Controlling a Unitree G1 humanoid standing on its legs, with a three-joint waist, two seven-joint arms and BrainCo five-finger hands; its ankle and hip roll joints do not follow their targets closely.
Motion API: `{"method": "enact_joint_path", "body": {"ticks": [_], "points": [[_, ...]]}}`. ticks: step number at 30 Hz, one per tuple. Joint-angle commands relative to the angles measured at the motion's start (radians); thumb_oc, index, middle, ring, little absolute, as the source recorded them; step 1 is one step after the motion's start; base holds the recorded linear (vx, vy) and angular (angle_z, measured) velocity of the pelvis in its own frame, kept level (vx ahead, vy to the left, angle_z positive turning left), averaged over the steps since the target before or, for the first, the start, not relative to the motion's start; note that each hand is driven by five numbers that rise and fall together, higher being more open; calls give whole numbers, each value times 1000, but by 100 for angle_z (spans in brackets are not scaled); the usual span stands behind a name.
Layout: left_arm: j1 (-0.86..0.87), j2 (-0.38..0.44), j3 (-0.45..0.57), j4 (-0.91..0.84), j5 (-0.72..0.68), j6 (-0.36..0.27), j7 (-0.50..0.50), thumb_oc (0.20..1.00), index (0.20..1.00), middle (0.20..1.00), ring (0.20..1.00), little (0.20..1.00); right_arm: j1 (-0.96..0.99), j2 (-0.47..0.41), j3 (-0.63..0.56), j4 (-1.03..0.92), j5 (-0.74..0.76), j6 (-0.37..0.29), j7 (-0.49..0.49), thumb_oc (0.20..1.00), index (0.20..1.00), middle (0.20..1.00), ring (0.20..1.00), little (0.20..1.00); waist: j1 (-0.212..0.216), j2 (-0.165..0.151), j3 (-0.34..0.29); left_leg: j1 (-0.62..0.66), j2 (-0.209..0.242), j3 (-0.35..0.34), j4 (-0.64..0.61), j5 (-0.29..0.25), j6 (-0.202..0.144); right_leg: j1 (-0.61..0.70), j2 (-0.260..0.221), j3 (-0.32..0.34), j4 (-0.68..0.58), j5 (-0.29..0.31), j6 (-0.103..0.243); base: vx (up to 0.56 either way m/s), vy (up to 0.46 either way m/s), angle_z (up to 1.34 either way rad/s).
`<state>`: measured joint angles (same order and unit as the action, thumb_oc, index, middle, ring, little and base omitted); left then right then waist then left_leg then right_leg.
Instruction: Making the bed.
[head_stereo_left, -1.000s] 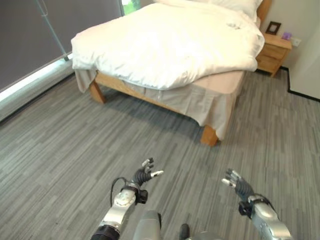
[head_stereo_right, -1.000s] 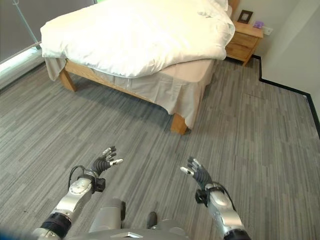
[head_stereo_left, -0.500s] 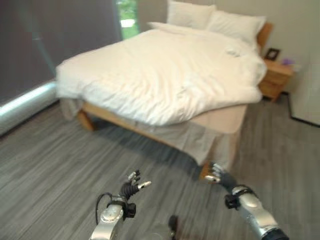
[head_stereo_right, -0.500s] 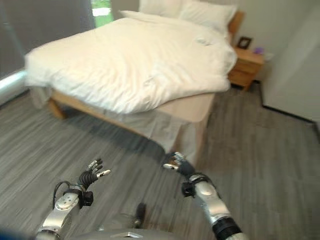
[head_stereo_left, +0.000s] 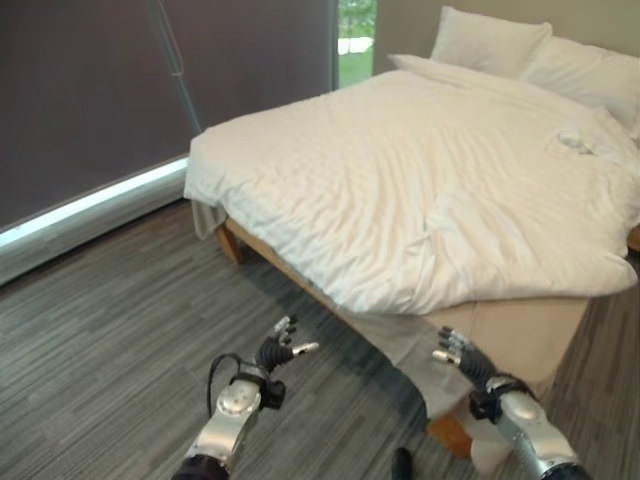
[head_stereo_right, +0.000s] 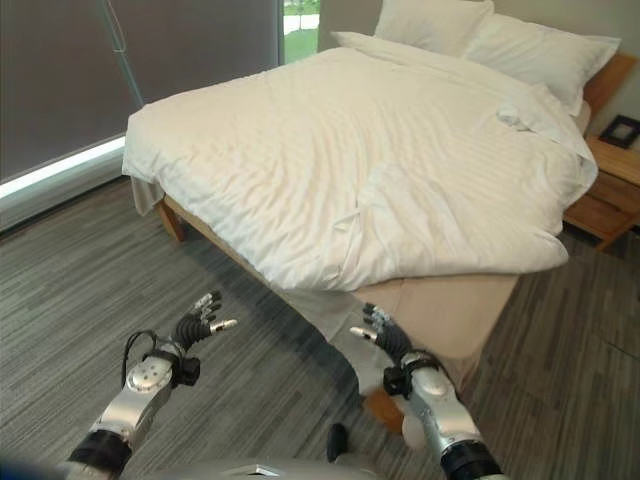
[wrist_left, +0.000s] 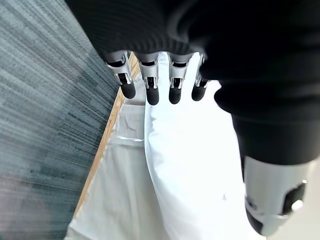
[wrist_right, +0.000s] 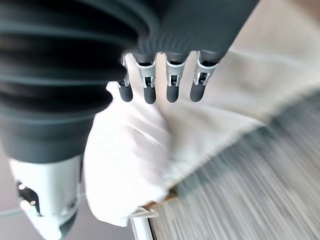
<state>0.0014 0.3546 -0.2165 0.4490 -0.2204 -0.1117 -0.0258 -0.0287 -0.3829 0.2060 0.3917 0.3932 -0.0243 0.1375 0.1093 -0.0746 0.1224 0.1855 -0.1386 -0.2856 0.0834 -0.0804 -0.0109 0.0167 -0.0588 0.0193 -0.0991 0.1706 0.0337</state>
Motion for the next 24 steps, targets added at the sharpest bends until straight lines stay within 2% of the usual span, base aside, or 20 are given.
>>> {"method": "enact_joint_path", "body": {"ticks": [1, 3, 6, 8, 10, 11, 12, 14, 16, 17, 18, 20, 23, 24], "points": [[-74, 3, -19, -33, -34, -47, -16, 1000, 1000, 1000, 1000, 1000, -60, -74, -79, -157, 8, -81, -44, 1000, 1000, 1000, 1000, 1000, -7, -20, 36, -186, 150, 23, 24, 147, -61, 50, -35, -75, 39, -49, 44, 22, -153, 87], [-69, 5, -25, -45, -22, -44, -21, 1000, 1000, 1000, 1000, 1000, -61, -88, -98, -175, 13, -83, -51, 1000, 1000, 1000, 1000, 1000, -9, -23, 40, -197, 149, 32, 36, 150, -61, 62, -36, -88, 29, -49, 40, 38, -144, 90], [-46, 15, -39, -71, -20, -41, -45, 1000, 1000, 1000, 1000, 1000, -87, -134, -138, -207, 13, -92, -67, 1000, 1000, 1000, 1000, 1000, -5, -23, 26, -205, 135, 38, -59, 150, -48, 69, -34, -97, 12, -58, 44, 85, -95, 21], [-26, 32, -50, -79, -7, -41, -68, 1000, 1000, 1000, 1000, 1000, -102, -193, -169, -261, -20, -102, -74, 1000, 1000, 1000, 1000, 1000, -5, -12, 8, -212, 108, 50, -146, 173, -25, 68, -13, -80, 12, -61, 43, 143, -57, -2], [-19, 49, -63, -91, -8, -43, -85, 1000, 1000, 1000, 1000, 1000, -110, -233, -208, -289, -28, -104, -80, 1000, 1000, 1000, 1000, 1000, -15, -4, -4, -192, 102, 52, -158, 162, -14, 68, 2, -51, 15, -74, 43, 138, 37, -42], [-25, 69, -76, -102, -9, -48, -96, 1000, 1000, 1000, 1000, 1000, -132, -246, -222, -296, -15, -115, -87, 1000, 1000, 1000, 1000, 1000, -34, 4, -17, -176, 99, 58, -171, 157, -12, 63, 10, -24, 12, -70, 40, 118, 82, -64], [-25, 69, -76, -102, -9, -48, -96, 1000, 1000, 1000, 1000, 1000, -132, -247, -222, -296, -15, -115, -87, 1000, 1000, 1000, 1000, 1000, -32, 4, -17, -175, 100, 60, -171, 156, -12, 63, 11, -22, 12, -69, 40, 109, 92, -46], [-25, 92, -73, -134, -45, -40, -116, 1000, 1000, 1000, 1000, 1000, -97, -275, -261, -372, -6, -116, -77, 1000, 1000, 1000, 1000, 1000, -62, 8, -30, -158, 103, 101, -171, 139, -6, 52, 13, 13, 12, -71, 50, 90, 103, -61], [-25, 93, -74, -134, -46, -40, -117, 1000, 1000, 1000, 1000, 1000, -94, -275, -263, -374, -6, -114, -77, 1000, 1000, 1000, 1000, 1000, -57, 8, -30, -157, 104, 105, -171, 138, -6, 52, 14, 17, 12, -71, 50, 47, 79, -69], [-68, 104, -87, -149, -75, -36, -127, 1000, 1000, 1000, 1000, 1000, -48, -298, -283, -411, -24, -106, -58, 1000, 1000, 1000, 1000, 1000, -90, 6, -26, -151, 110, 156, -171, 121, 4, 28, 17, 70, 12, -57, 67, 36, 89, -68], [-69, 103, -88, -148, -75, -36, -127, 1000, 1000, 1000, 1000, 1000, -47, -298, -285, -411, -24, -106, -57, 1000, 1000, 1000, 1000, 1000, -84, 6, -26, -150, 111, 161, -171, 120, 4, 27, 18, 76, 12, -56, 67, 43, 126, -64], [-142, 96, -118, -133, -86, -36, -122, 1000, 1000, 1000, 1000, 1000, -12, -309, -291, -419, -35, -94, -47, 1000, 1000, 1000, 1000, 1000, -115, -1, -24, -145, 115, 212, -171, 100, 12, -2, 20, 125, 12, -39, 87, -3, 109, -70], [-209, 72, -135, -117, -96, -34, -110, 1000, 1000, 1000, 1000, 1000, 21, -316, -312, -429, -63, -85, -53, 1000, 1000, 1000, 1000, 1000, -141, -7, -22, -135, 118, 266, -171, 83, 18, -29, 25, 178, 12, -20, 108, -16, 86, -78], [-211, 72, -136, -115, -96, -35, -110, 1000, 1000, 1000, 1000, 1000, 22, -316, -314, -430, -63, -84, -53, 1000, 1000, 1000, 1000, 1000, -137, -6, -21, -135, 118, 270, -171, 82, 18, -30, 26, 182, 12, -20, 108, -10, 22, -54]]}}
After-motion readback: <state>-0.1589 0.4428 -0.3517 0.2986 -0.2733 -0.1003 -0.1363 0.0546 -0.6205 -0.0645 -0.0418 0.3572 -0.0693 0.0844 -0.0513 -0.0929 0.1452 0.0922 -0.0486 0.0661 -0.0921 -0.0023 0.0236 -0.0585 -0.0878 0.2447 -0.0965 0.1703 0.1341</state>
